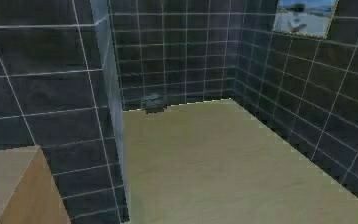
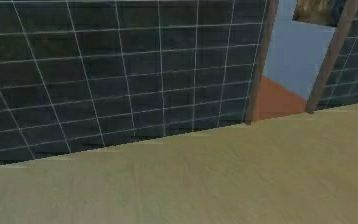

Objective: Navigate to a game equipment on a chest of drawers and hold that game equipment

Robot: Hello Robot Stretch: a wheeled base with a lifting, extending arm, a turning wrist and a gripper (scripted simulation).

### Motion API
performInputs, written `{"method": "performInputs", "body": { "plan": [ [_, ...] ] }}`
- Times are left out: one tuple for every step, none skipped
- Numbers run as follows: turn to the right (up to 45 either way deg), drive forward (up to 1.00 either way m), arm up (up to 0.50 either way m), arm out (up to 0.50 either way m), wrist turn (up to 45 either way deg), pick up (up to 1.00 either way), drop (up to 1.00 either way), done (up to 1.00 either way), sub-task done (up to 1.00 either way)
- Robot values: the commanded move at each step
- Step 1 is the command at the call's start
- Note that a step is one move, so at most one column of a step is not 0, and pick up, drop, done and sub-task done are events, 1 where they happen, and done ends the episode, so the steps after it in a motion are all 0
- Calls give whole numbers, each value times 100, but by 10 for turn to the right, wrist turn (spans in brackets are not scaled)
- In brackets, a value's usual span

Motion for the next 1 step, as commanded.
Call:
{"method": "performInputs", "body": {
  "plan": [
    [-450,0,0,0,0,0,0,0,0]
  ]
}}
